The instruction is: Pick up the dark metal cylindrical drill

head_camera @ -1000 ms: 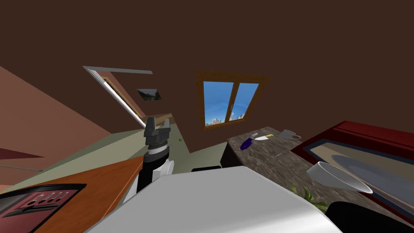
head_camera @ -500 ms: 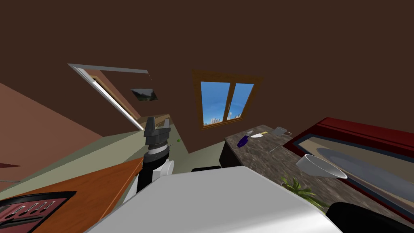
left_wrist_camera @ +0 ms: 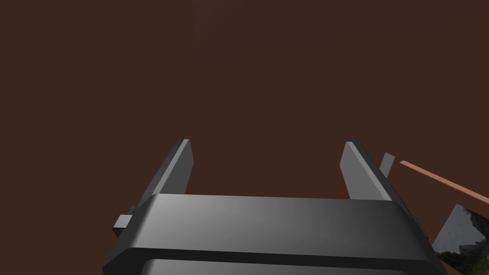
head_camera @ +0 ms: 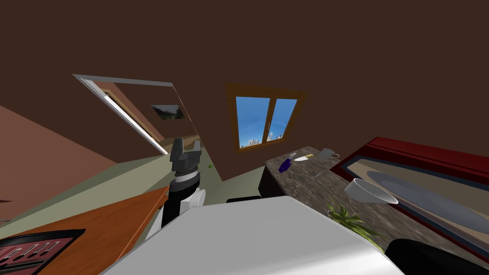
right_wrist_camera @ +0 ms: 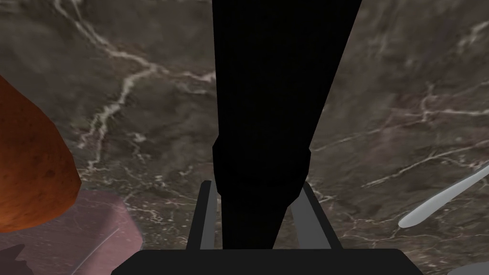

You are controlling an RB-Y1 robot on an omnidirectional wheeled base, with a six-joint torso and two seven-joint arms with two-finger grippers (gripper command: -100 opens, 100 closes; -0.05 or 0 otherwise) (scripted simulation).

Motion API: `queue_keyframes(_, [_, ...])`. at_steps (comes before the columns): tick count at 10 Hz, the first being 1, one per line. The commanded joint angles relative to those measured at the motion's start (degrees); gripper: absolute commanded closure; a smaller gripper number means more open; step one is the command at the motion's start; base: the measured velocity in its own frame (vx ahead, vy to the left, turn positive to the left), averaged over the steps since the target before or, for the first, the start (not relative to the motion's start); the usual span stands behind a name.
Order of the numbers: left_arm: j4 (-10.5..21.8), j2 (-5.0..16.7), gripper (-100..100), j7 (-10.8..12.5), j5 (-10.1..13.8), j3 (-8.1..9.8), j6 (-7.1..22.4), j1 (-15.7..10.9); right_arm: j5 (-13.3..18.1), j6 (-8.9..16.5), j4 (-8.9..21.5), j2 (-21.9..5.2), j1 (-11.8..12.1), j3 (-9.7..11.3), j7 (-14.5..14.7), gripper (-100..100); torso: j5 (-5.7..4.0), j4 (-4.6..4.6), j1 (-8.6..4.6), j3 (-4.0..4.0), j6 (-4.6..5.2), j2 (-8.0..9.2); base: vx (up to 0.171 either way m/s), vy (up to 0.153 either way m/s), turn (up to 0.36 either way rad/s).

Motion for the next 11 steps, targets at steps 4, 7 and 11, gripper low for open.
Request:
queue_keyframes(4, [0.0, 0.0, 0, 0.0, 0.0, 0.0, 0.0, 0.0, 0.0, 0.0, 0.0, 0.0, 0.0, 0.0, 0.0, 0, -0.01, 0.01, -0.02, 0.0, 0.01, 0.0, 0.0, 0.0, 0.0])
queue_keyframes(7, [0.0, 0.0, 0, 0.0, 0.0, 0.0, 0.0, 0.0, -4.3, -4.1, 4.8, 3.1, -0.6, 4.2, 3.1, 100, -0.05, -0.01, -0.02, -0.07, -0.02, -0.14, 0.038, 0.007, 0.14])
queue_keyframes(11, [0.0, 0.0, 0, 0.0, 0.0, 0.0, 0.0, 0.0, -10.6, -11.1, 13.2, 7.6, -1.9, 11.1, 7.3, 100, -0.03, -0.01, 0.01, -0.06, 0.01, -0.12, 0.037, 0.004, 0.123])
